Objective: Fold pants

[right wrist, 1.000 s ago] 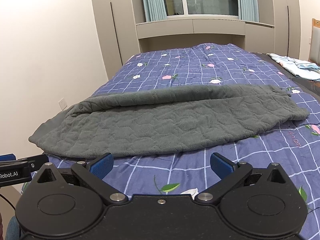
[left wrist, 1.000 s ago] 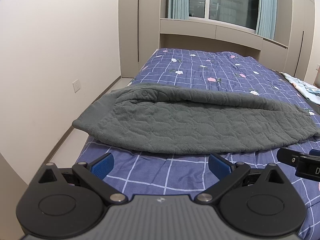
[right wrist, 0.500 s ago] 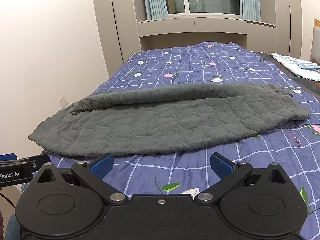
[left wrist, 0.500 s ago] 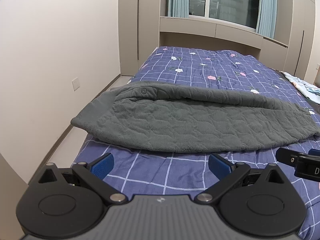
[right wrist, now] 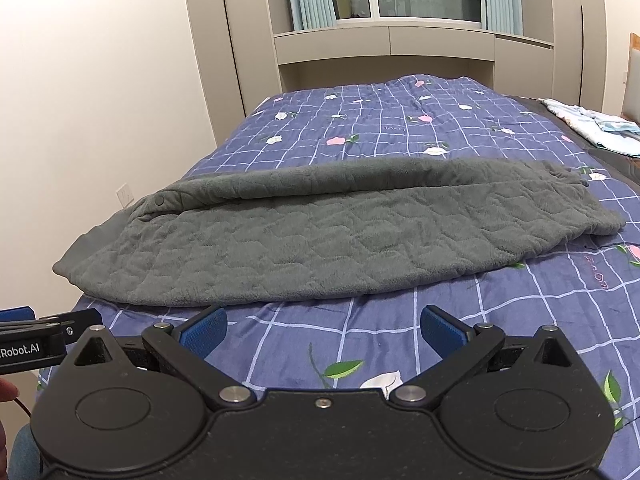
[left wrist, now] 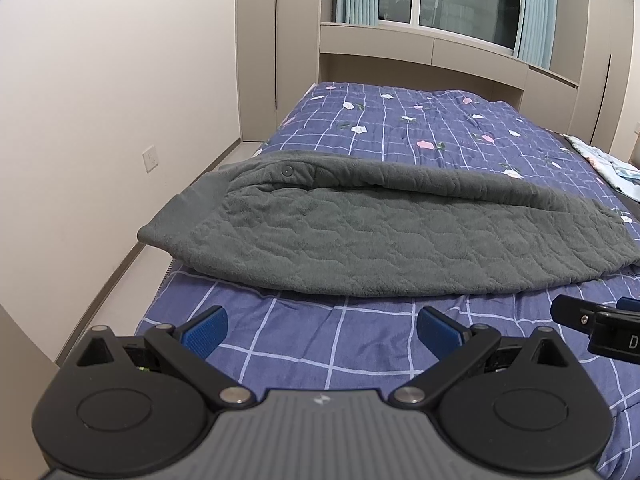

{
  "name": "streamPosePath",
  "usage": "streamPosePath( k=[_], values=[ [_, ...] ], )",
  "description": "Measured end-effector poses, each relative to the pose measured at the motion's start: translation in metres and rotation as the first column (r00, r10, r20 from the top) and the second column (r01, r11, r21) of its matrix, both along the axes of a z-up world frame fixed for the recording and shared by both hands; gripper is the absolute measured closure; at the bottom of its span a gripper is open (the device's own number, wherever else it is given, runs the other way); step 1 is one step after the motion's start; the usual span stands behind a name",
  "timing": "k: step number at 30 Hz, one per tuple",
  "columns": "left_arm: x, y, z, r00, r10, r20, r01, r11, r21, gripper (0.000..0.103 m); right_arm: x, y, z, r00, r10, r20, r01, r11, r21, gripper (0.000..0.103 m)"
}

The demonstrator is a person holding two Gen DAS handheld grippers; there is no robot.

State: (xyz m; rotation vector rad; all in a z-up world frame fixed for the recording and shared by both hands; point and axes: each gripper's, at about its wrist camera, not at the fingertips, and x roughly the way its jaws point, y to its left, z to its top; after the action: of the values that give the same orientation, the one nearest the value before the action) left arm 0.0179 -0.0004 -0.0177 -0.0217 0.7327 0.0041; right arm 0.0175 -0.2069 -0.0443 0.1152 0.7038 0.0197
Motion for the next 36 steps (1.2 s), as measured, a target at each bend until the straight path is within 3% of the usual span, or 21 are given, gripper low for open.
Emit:
streamPosePath(
  k=[12, 21, 36],
  values=[
    [0.017, 0.006, -0.01, 0.996, 0.027, -0.089, -0.028, 0.999, -0.016, 0.001, 0.011, 0.005, -0.008, 0.998, 0.026, -0.05, -0.027, 1.0, -0.013, 0.0],
    [0.049, 0.017, -0.012, 0.989, 0.042, -0.14, -0.044, 0.999, -0.012, 0.001, 0.044, 0.014, -0.01, 0.992, 0.058, -0.109, -0.063, 0.997, -0.037, 0.0],
    [0.177, 0.038, 0.008, 0.995, 0.062, -0.082, -0.055, 0.995, 0.088, 0.001, 0.142, 0.005, -0.008, 0.991, 0.107, -0.078, -0.111, 0.993, -0.046, 0.0]
  ],
)
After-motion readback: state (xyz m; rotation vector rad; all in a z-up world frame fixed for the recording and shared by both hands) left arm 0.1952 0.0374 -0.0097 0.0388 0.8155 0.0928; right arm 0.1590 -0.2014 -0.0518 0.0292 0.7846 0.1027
